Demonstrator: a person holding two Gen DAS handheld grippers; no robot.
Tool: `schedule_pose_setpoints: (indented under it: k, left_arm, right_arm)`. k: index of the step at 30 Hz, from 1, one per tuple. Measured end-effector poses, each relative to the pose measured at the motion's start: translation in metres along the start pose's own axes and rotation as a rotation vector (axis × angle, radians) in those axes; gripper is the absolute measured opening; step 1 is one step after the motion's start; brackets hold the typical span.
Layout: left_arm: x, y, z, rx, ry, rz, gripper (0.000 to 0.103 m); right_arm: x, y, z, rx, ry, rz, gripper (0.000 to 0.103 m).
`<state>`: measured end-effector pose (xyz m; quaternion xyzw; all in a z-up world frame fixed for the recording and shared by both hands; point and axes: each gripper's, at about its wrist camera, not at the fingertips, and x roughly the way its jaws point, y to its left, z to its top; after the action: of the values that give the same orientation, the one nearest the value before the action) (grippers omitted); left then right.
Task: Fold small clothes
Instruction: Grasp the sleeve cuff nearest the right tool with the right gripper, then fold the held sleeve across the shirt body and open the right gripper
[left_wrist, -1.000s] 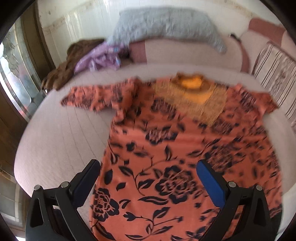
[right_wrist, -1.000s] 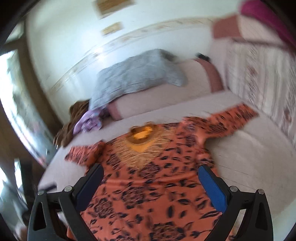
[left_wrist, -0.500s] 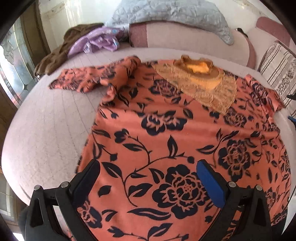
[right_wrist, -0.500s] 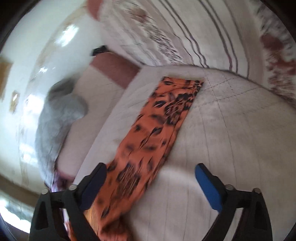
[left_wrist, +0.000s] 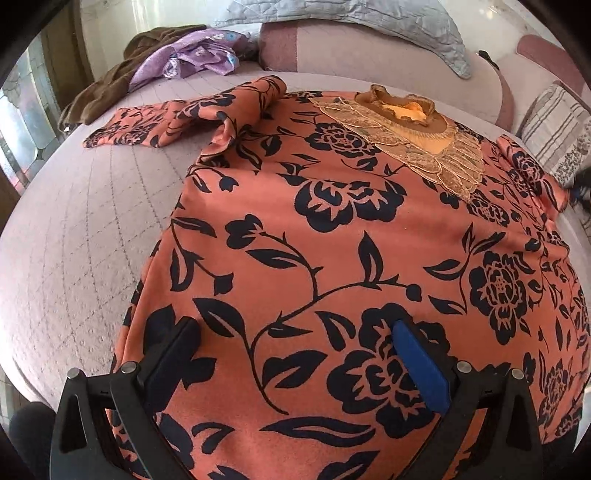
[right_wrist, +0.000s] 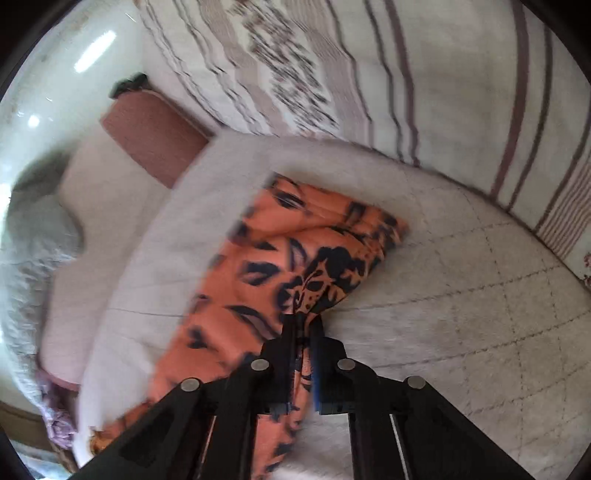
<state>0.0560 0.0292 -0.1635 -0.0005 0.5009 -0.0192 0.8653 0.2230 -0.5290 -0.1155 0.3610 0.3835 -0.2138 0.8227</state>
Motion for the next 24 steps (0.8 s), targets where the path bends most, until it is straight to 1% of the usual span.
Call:
schedule_pose_setpoints:
  k: [2,3,5,7,9,10,11,12,13,14,15,16,17,18,19,20,21,22,24]
  left_arm:
    - [-0.003,0.004,0.003,0.009,0.004,-0.016,0.103]
    - [-0.006,0.009,0.005,-0.002,-0.012,-0.02,0.103]
    - [-0.018,0.024,0.007,-0.055,-0.06,-0.01,0.103]
    - [-0.032,0.044,0.009,-0.121,-0.102,-0.021,0.103]
    - [-0.044,0.062,0.008,-0.167,-0.131,-0.027,0.103]
    - [-0.047,0.069,0.008,-0.18,-0.14,-0.027,0.103]
    - [-0.052,0.078,0.006,-0.192,-0.15,-0.025,0.103]
    - [-0.055,0.084,0.004,-0.199,-0.155,-0.019,0.103]
    - [-0.059,0.092,0.002,-0.205,-0.159,-0.011,0.103]
    - [-0.061,0.097,0.0,-0.21,-0.163,-0.007,0.103]
    - [-0.063,0.103,-0.001,-0.222,-0.166,-0.004,0.103]
    - [-0.064,0.107,-0.002,-0.231,-0.165,-0.003,0.103]
    - [-0.066,0.113,-0.002,-0.24,-0.163,-0.007,0.103]
    - [-0.069,0.115,-0.001,-0.247,-0.163,-0.011,0.103]
    - [-0.073,0.117,0.001,-0.251,-0.177,-0.023,0.103]
    - [-0.075,0.116,0.005,-0.249,-0.191,-0.033,0.103]
    - [-0.077,0.115,0.011,-0.243,-0.209,-0.048,0.103]
    - [-0.078,0.111,0.018,-0.237,-0.215,-0.066,0.103]
    - [-0.074,0.097,0.039,-0.219,-0.214,-0.13,0.103]
  right_arm:
    - [-0.027,0.028,-0.003,-0.081,-0.048,0.063,0.007]
    - [-0.046,0.048,-0.008,-0.128,-0.076,0.113,0.007]
    - [-0.088,0.093,-0.026,-0.228,-0.13,0.217,0.007]
    - [-0.127,0.134,-0.049,-0.299,-0.165,0.338,0.007]
    - [-0.171,0.183,-0.089,-0.403,-0.206,0.452,0.007]
    - [-0.188,0.21,-0.116,-0.46,-0.21,0.501,0.009]
    - [-0.193,0.224,-0.137,-0.492,-0.191,0.53,0.01]
    - [-0.193,0.24,-0.163,-0.533,-0.156,0.565,0.01]
    - [-0.186,0.257,-0.201,-0.584,-0.115,0.592,0.017]
    - [-0.176,0.267,-0.228,-0.613,-0.083,0.586,0.03]
    - [-0.157,0.274,-0.252,-0.645,-0.037,0.571,0.081]
    - [-0.132,0.281,-0.278,-0.685,0.035,0.555,0.098]
    - [-0.101,0.281,-0.306,-0.722,0.103,0.535,0.097]
    - [-0.077,0.279,-0.322,-0.744,0.16,0.501,0.094]
    - [-0.053,0.27,-0.34,-0.737,0.239,0.453,0.087]
    - [-0.045,0.258,-0.347,-0.701,0.272,0.447,0.086]
    - [-0.043,0.247,-0.348,-0.662,0.28,0.457,0.086]
    - [-0.047,0.231,-0.342,-0.615,0.263,0.472,0.086]
    - [-0.063,0.213,-0.334,-0.565,0.231,0.487,0.087]
